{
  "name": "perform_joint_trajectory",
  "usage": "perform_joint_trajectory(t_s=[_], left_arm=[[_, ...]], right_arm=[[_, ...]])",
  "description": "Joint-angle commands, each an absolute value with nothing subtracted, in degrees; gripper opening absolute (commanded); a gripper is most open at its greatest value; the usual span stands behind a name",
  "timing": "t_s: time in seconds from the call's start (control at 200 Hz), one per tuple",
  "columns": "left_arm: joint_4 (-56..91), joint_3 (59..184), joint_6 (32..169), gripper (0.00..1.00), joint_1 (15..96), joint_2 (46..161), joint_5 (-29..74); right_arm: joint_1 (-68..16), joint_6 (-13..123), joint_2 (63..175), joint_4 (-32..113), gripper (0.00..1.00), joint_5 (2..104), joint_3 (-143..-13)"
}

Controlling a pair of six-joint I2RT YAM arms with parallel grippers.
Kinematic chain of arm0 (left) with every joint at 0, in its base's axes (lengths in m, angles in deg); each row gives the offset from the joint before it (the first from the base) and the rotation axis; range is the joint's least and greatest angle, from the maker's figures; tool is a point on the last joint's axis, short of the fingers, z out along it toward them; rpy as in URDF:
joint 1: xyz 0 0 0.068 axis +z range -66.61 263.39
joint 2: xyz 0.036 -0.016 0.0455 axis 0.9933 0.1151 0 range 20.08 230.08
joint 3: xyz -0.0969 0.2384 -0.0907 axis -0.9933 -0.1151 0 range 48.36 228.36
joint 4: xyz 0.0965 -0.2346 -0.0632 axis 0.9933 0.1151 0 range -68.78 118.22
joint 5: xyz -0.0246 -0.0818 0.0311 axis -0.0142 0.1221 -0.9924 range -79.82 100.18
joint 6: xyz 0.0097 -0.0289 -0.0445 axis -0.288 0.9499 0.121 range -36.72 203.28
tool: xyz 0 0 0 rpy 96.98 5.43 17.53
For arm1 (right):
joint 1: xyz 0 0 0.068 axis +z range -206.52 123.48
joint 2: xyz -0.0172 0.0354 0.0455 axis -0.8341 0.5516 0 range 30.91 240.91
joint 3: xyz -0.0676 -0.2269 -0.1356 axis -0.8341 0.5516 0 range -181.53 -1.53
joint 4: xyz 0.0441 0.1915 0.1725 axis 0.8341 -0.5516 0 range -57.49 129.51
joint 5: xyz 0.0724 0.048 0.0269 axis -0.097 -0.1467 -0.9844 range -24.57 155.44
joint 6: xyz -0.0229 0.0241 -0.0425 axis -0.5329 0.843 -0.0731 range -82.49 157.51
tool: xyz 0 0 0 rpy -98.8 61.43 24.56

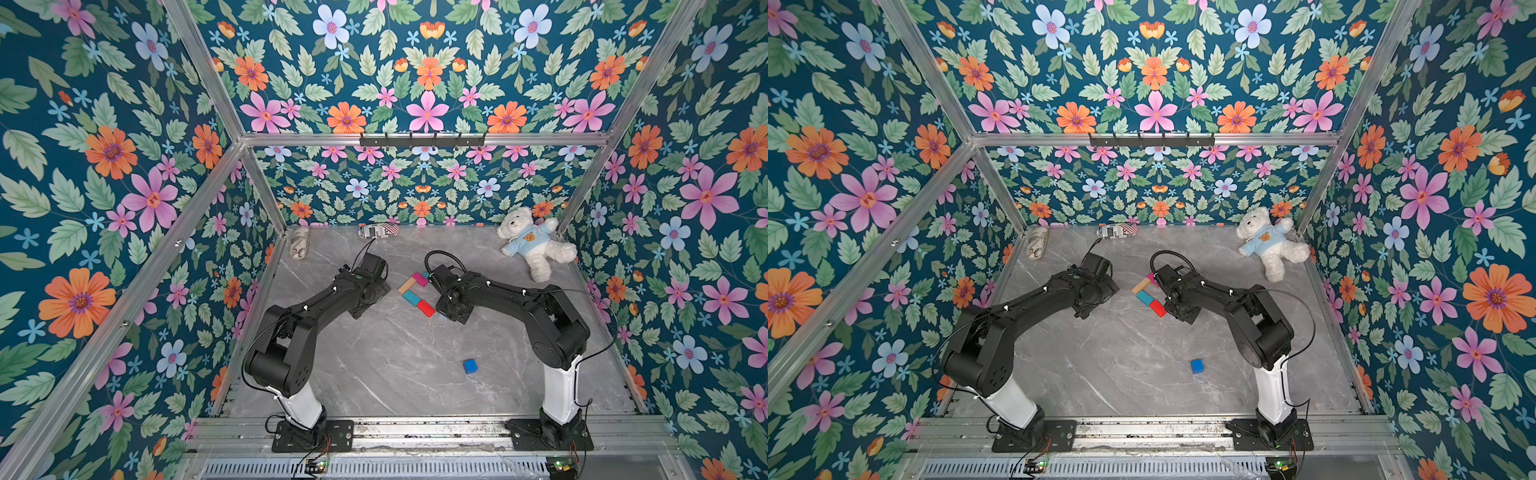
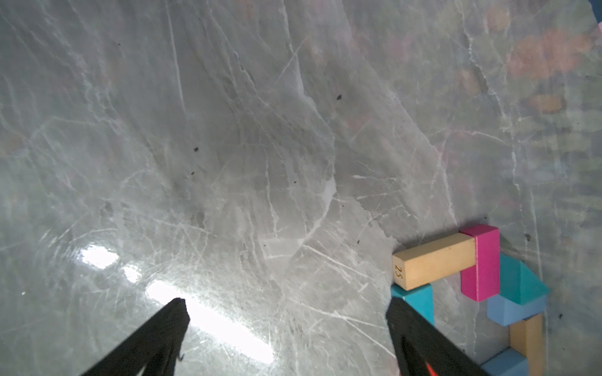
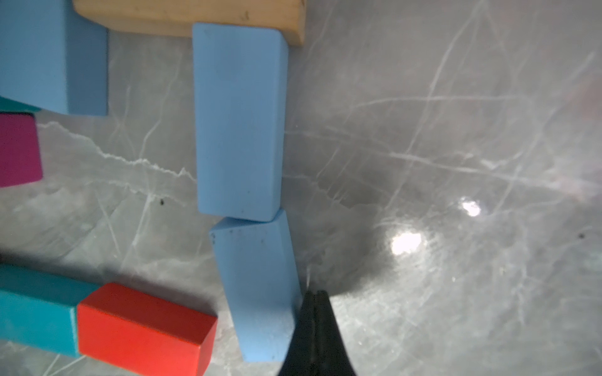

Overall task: Assemble a heart with building blocks
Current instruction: Adjust the building block at the center of the board.

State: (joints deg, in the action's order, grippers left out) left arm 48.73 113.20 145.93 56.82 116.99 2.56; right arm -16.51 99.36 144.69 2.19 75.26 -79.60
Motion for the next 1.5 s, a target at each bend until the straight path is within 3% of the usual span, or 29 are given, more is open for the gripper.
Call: perform_joint_trajectory(t_s=[0.0,1.495], left_arm=[[49.3,113.5,145.5,0.99,57.0,117.1,1.8],[49.4,113.1,145.4,0.99,57.2,116.7,1.9]], right_arm=[[-16.5,99.8,145.0,2.2,0.00,75.3,-80.1],[-16.5,101.0,145.0,2.2,0.00,75.1,-80.8]])
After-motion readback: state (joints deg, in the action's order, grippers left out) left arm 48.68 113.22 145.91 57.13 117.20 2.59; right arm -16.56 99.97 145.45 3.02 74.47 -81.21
